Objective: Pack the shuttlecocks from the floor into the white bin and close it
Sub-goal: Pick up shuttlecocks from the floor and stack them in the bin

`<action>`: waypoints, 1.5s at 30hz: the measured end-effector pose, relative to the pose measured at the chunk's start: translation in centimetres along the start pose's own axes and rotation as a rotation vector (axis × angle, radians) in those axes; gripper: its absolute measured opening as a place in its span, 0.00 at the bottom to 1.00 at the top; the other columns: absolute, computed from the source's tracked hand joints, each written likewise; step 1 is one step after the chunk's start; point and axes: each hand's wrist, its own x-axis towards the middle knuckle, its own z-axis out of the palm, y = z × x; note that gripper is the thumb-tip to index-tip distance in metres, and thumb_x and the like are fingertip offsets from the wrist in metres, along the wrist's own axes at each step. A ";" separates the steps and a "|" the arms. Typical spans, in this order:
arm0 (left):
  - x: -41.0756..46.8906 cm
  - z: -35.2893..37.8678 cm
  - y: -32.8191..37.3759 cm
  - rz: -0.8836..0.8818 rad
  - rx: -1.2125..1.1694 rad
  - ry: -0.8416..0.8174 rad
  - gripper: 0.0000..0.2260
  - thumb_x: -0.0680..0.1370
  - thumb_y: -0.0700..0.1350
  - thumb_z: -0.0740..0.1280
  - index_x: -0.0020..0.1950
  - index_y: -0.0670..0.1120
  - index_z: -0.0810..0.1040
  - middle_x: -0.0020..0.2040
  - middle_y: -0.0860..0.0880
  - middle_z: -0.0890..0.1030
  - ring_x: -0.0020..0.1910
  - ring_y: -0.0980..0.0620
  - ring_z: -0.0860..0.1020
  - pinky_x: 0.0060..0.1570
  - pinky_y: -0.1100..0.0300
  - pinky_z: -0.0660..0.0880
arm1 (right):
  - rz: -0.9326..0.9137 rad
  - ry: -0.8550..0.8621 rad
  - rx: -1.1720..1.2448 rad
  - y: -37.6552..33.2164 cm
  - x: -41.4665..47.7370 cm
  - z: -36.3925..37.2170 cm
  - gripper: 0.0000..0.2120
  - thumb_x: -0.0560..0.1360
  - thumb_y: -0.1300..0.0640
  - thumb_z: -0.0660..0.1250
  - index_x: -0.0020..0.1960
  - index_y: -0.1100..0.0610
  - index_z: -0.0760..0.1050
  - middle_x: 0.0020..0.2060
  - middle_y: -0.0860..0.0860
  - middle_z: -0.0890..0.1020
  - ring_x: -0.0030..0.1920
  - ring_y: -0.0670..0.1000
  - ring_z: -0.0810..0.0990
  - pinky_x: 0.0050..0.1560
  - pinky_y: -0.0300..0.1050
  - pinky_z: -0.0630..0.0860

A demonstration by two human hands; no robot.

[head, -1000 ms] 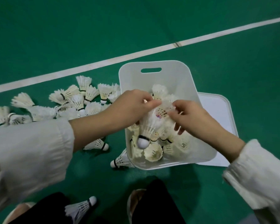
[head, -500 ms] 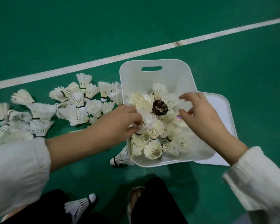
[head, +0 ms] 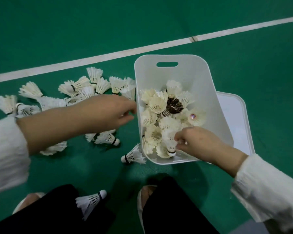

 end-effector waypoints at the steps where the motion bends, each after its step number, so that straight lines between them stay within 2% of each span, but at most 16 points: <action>1: -0.8 0.1 -1.0 -0.022 0.033 -0.029 0.09 0.79 0.52 0.57 0.56 0.53 0.72 0.50 0.58 0.76 0.44 0.58 0.74 0.44 0.61 0.73 | -0.010 -0.046 -0.016 -0.3 0.1 0.7 0.12 0.76 0.53 0.62 0.58 0.52 0.75 0.54 0.52 0.80 0.55 0.54 0.78 0.48 0.43 0.72; 5: -4.2 2.7 -3.9 -0.127 0.019 -0.108 0.07 0.79 0.53 0.58 0.51 0.54 0.73 0.46 0.58 0.77 0.41 0.58 0.75 0.44 0.57 0.76 | -0.031 -0.163 -0.047 -1.1 0.8 0.9 0.18 0.77 0.55 0.61 0.66 0.49 0.69 0.59 0.51 0.78 0.59 0.51 0.76 0.56 0.44 0.73; 8: -6.3 5.4 -5.7 -0.211 -0.032 -0.122 0.07 0.78 0.53 0.59 0.51 0.54 0.74 0.46 0.56 0.77 0.42 0.56 0.76 0.44 0.55 0.76 | -0.075 -0.174 -0.151 -1.8 0.5 -1.3 0.20 0.77 0.54 0.61 0.69 0.46 0.65 0.60 0.49 0.77 0.59 0.50 0.76 0.58 0.46 0.74; 12: -8.4 8.3 -7.4 -0.306 -0.139 -0.100 0.06 0.78 0.51 0.60 0.50 0.53 0.74 0.46 0.53 0.78 0.43 0.53 0.76 0.45 0.56 0.74 | -0.208 0.034 -0.170 -5.1 0.6 -5.6 0.12 0.78 0.50 0.58 0.61 0.47 0.72 0.55 0.46 0.77 0.52 0.49 0.78 0.49 0.44 0.74; 15: -9.5 9.8 -8.6 -0.345 -0.160 -0.067 0.07 0.77 0.52 0.60 0.51 0.53 0.74 0.48 0.52 0.80 0.45 0.51 0.77 0.47 0.54 0.75 | -0.430 0.207 -0.177 -8.8 2.5 -7.3 0.10 0.77 0.56 0.60 0.56 0.52 0.75 0.50 0.49 0.78 0.49 0.53 0.78 0.45 0.51 0.78; 17: -10.1 10.4 -9.3 -0.362 -0.159 -0.039 0.08 0.78 0.52 0.59 0.53 0.52 0.74 0.49 0.51 0.79 0.48 0.49 0.77 0.48 0.54 0.75 | -0.537 0.237 -0.230 -11.6 4.5 -7.3 0.10 0.76 0.60 0.61 0.55 0.56 0.76 0.49 0.53 0.78 0.49 0.56 0.78 0.40 0.52 0.78; 19: -10.9 10.8 -10.0 -0.392 -0.170 -0.018 0.09 0.78 0.52 0.58 0.54 0.51 0.74 0.50 0.52 0.78 0.50 0.50 0.76 0.48 0.55 0.74 | -0.569 0.209 -0.273 -14.2 6.8 -6.3 0.11 0.76 0.61 0.59 0.57 0.57 0.73 0.51 0.53 0.75 0.51 0.55 0.76 0.42 0.51 0.77; 23: -12.2 12.2 -11.7 -0.487 -0.264 0.039 0.08 0.78 0.50 0.59 0.52 0.50 0.75 0.49 0.50 0.78 0.49 0.49 0.76 0.48 0.54 0.74 | -0.454 0.067 -0.283 -18.1 11.2 -2.4 0.13 0.76 0.62 0.57 0.60 0.57 0.70 0.54 0.53 0.73 0.52 0.56 0.76 0.41 0.47 0.73; 27: -10.5 14.5 -11.7 -0.559 -0.443 0.135 0.09 0.77 0.48 0.62 0.53 0.46 0.76 0.50 0.47 0.80 0.49 0.48 0.77 0.49 0.55 0.73 | -0.332 -0.051 -0.218 -19.6 13.3 2.7 0.15 0.76 0.60 0.59 0.62 0.58 0.69 0.56 0.55 0.71 0.54 0.59 0.77 0.46 0.52 0.75; 30: -7.8 16.4 -11.5 -0.669 -0.603 0.309 0.16 0.75 0.48 0.67 0.59 0.43 0.73 0.55 0.44 0.77 0.55 0.47 0.74 0.57 0.54 0.71 | -0.353 -0.064 -0.145 -19.6 13.4 5.0 0.20 0.76 0.59 0.60 0.67 0.58 0.64 0.61 0.56 0.69 0.58 0.60 0.75 0.50 0.54 0.76; 32: -6.4 17.6 -11.2 -0.764 -0.726 0.380 0.19 0.73 0.51 0.69 0.60 0.42 0.72 0.56 0.44 0.75 0.56 0.47 0.73 0.57 0.55 0.70 | -0.345 -0.066 -0.144 -19.5 13.3 5.9 0.20 0.76 0.62 0.59 0.68 0.59 0.63 0.60 0.57 0.70 0.58 0.60 0.74 0.52 0.53 0.74; 35: -5.2 18.8 -10.5 -0.834 -0.837 0.441 0.20 0.71 0.54 0.71 0.56 0.43 0.73 0.52 0.46 0.77 0.53 0.47 0.74 0.54 0.52 0.72 | -0.323 -0.016 -0.093 -19.4 13.0 6.5 0.16 0.76 0.64 0.58 0.64 0.61 0.67 0.56 0.58 0.71 0.56 0.59 0.74 0.53 0.52 0.72; 38: -5.2 19.4 -10.1 -0.887 -0.934 0.511 0.18 0.70 0.55 0.71 0.50 0.45 0.73 0.44 0.49 0.79 0.46 0.49 0.77 0.47 0.53 0.75 | -0.269 0.106 0.059 -19.4 12.6 6.0 0.11 0.76 0.61 0.60 0.56 0.61 0.74 0.52 0.57 0.74 0.52 0.59 0.76 0.51 0.51 0.73; 41: -5.3 19.2 -10.1 -0.816 -0.905 0.522 0.10 0.72 0.52 0.70 0.42 0.45 0.78 0.39 0.48 0.81 0.40 0.50 0.78 0.42 0.55 0.75 | -0.179 0.260 0.240 -19.4 11.9 5.7 0.07 0.75 0.60 0.63 0.50 0.61 0.77 0.48 0.55 0.76 0.47 0.57 0.77 0.48 0.50 0.74; 43: -5.4 18.7 -10.4 -0.768 -0.878 0.567 0.07 0.74 0.49 0.68 0.43 0.45 0.81 0.42 0.48 0.82 0.40 0.52 0.77 0.44 0.56 0.75 | -0.140 0.310 0.339 -19.7 11.2 5.7 0.04 0.74 0.61 0.65 0.46 0.60 0.77 0.46 0.54 0.77 0.44 0.56 0.78 0.47 0.48 0.73; 45: -5.5 18.4 -10.8 -0.743 -0.822 0.616 0.07 0.74 0.47 0.67 0.44 0.45 0.81 0.45 0.48 0.80 0.44 0.51 0.75 0.47 0.56 0.73 | -0.123 0.317 0.377 -19.8 10.6 5.9 0.03 0.73 0.61 0.66 0.45 0.59 0.77 0.45 0.53 0.77 0.43 0.55 0.78 0.47 0.48 0.74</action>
